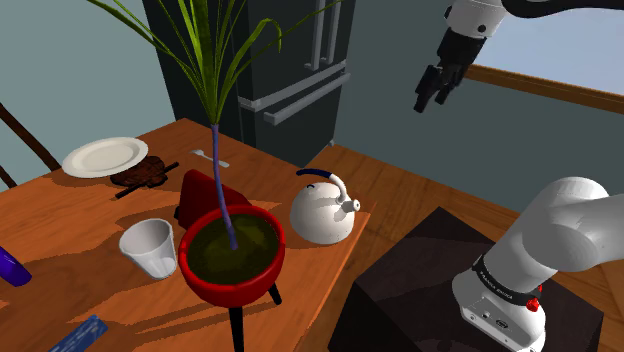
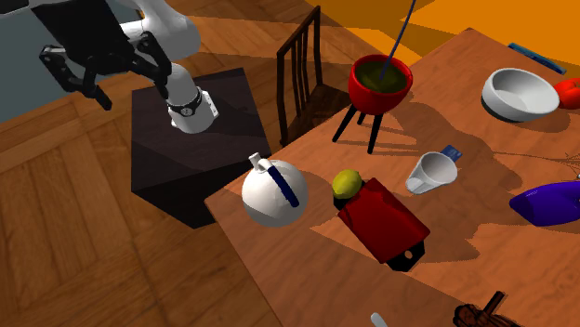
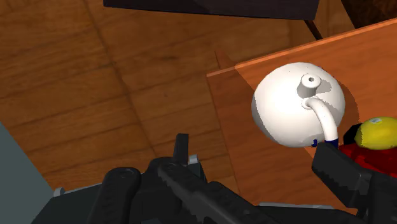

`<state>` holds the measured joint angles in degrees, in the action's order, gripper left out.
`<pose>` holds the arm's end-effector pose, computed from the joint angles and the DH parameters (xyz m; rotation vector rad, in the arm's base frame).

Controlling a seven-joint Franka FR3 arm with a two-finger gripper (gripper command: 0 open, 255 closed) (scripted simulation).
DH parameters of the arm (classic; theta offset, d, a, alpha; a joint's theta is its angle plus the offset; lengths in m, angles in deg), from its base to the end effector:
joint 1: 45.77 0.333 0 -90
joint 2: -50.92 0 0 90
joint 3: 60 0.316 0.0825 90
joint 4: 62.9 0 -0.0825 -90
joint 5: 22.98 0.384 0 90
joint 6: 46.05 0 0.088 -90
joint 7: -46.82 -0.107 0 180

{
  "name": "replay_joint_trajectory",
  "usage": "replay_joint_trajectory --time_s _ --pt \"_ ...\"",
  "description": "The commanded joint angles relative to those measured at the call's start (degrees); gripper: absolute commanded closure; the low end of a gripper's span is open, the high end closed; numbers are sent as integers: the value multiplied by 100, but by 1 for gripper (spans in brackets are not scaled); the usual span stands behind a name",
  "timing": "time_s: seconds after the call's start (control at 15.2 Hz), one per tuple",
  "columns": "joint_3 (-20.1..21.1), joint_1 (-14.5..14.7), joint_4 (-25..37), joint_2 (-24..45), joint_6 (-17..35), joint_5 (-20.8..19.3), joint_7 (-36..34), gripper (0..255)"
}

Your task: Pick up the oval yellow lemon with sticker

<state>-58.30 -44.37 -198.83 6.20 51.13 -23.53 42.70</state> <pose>0.3201 0.0191 0.5926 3.1127 -0.0383 0.1645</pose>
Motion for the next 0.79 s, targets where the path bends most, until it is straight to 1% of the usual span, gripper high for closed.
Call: replay_joint_trajectory --time_s 0.0,0.33,0.73 --pt "0 0 0 0 0 0 0 0" --pt "722 77 -339 121 373 361 -1051 0" --pt "1619 133 -439 634 895 744 -2321 0"
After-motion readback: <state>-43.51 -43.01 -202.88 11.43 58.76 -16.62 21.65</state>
